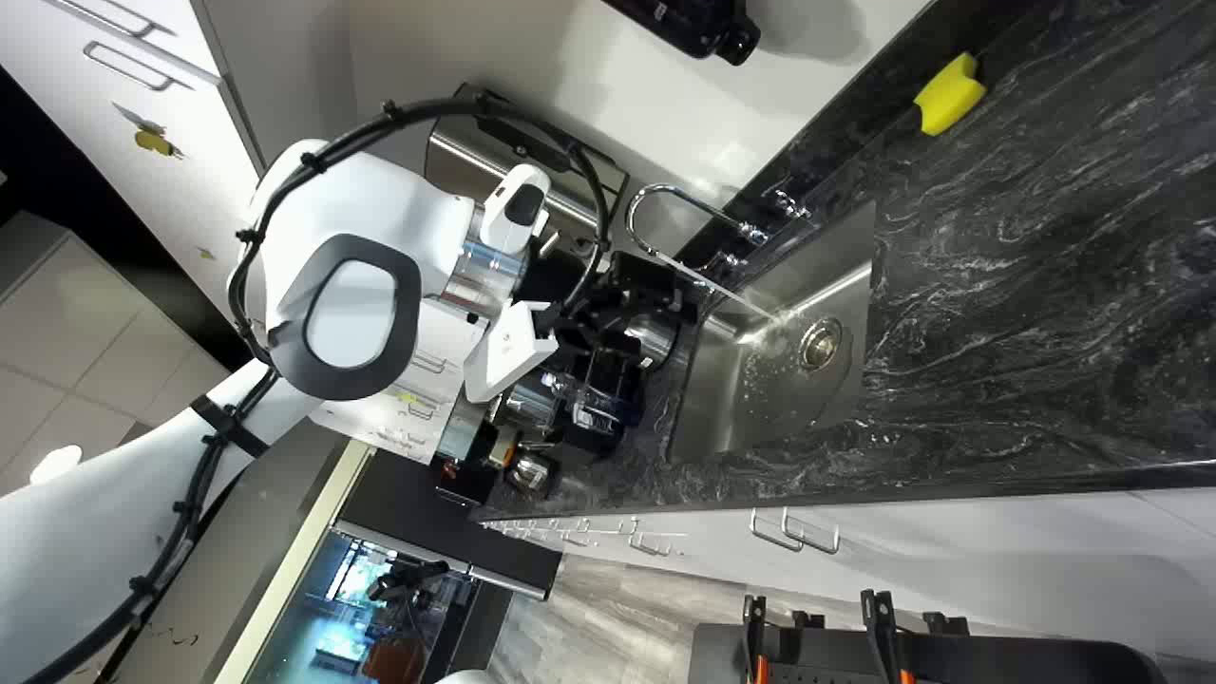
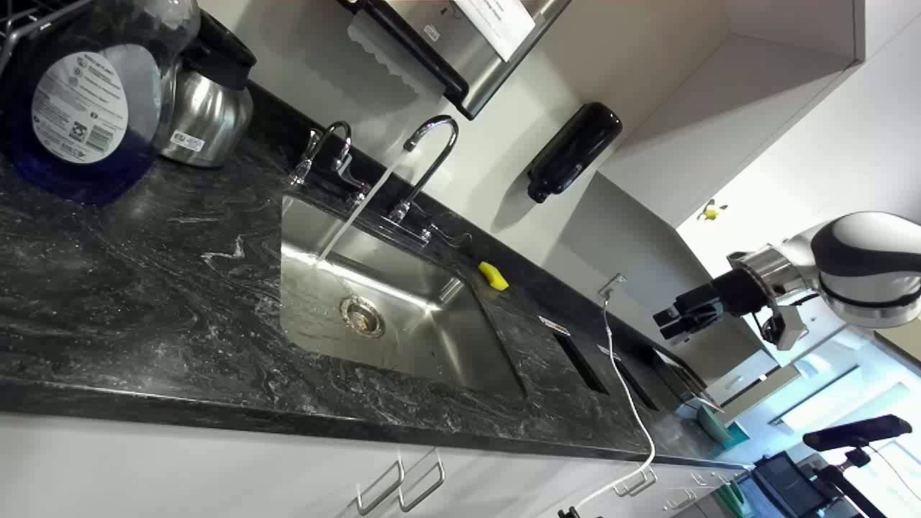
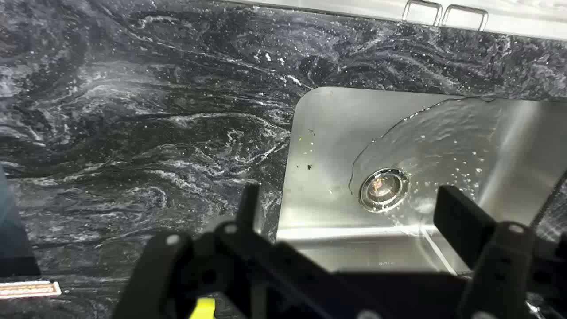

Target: Close the tap with the right handle of the tap

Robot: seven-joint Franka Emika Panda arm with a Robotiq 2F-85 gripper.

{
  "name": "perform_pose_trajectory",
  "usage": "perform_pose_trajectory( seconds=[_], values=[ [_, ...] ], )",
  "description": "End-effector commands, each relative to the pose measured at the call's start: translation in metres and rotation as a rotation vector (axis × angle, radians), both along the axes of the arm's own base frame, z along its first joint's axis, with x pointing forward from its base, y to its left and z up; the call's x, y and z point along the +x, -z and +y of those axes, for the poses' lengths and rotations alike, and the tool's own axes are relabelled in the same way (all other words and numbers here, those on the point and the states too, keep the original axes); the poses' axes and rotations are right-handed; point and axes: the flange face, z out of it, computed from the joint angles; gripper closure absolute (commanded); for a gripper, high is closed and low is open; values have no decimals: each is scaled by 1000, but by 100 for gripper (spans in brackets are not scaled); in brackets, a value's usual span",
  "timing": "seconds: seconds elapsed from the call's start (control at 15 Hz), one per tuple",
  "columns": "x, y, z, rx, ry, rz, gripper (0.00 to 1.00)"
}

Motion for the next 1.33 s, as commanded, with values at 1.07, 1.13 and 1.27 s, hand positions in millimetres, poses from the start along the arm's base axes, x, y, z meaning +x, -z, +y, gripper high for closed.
perform_pose_trajectory(
  seconds=[1.07,1.13,1.27],
  values=[
    [104,45,110,-97,-99,-151,0],
    [118,51,119,-109,-103,-156,0],
    [145,62,135,-134,-108,-153,0]
  ],
)
